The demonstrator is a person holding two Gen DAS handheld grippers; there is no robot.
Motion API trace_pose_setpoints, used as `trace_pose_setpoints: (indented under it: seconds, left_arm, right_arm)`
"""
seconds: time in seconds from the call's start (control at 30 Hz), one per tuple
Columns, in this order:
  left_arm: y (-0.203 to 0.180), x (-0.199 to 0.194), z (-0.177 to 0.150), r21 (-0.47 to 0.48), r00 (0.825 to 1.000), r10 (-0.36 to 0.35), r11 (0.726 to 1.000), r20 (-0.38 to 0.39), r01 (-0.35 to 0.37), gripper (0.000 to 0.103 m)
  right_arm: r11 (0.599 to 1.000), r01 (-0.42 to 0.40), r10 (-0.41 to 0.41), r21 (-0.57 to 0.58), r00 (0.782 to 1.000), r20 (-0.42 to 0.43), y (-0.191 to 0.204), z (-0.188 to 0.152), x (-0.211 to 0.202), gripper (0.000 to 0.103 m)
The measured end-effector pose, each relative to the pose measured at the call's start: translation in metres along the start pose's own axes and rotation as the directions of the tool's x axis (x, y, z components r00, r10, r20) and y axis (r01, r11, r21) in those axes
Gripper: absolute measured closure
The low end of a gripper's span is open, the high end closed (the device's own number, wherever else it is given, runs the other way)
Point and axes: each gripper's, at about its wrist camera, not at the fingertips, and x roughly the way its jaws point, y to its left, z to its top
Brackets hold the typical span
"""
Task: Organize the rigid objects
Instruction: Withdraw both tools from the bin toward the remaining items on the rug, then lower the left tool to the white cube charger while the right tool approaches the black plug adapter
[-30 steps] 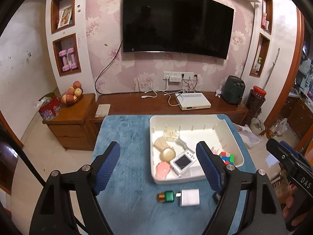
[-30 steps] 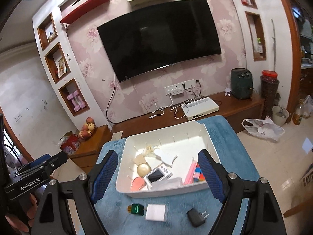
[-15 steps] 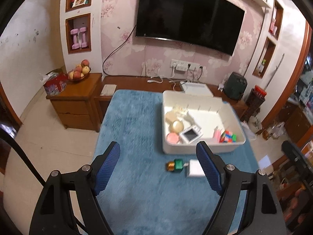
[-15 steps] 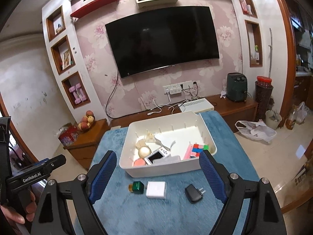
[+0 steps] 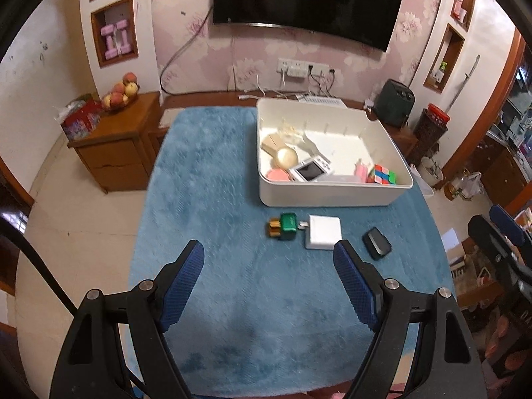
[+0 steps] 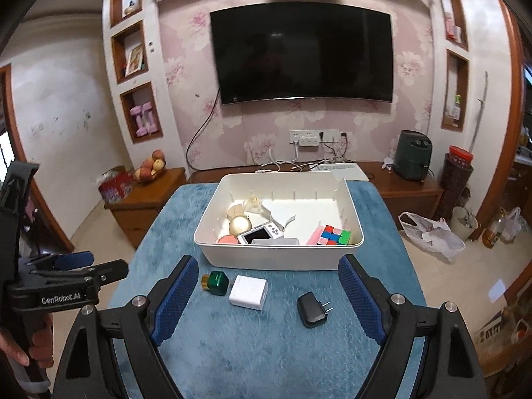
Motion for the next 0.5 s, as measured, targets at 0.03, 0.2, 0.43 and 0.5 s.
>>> trace_pose_setpoints:
  seconds: [0.03, 0.2, 0.43, 0.5]
  left_arm:
    - [-0.003, 0.003, 0.000, -0.006, 1.000, -0.004, 1.000, -0.012, 0.004, 0.020]
    - [-0.018, 0.019, 0.002, -0.039, 0.997, -0.008, 0.999, -0.074, 0.005, 0.020]
    - [-0.042, 0.049, 0.005, -0.097, 0.985, -0.009, 0.995, -0.172, -0.008, 0.020]
    - [-0.049, 0.061, 0.006, -0.118, 0.979, -0.003, 0.993, -0.202, -0.021, 0.020]
  right_arm:
    - [1.000, -0.003, 0.003, -0.013, 1.000, -0.004, -0.003, -0.001, 0.002, 0.016]
    - [0.997, -0.022, 0.020, -0.076, 0.999, -0.036, -0.017, -0.002, 0.016, 0.016]
    - [0.977, -0.101, 0.082, -0.187, 0.991, -0.105, -0.041, -0.005, 0.043, 0.016]
    - [0.969, -0.130, 0.106, -0.212, 0.987, -0.120, -0.048, -0.006, 0.051, 0.016]
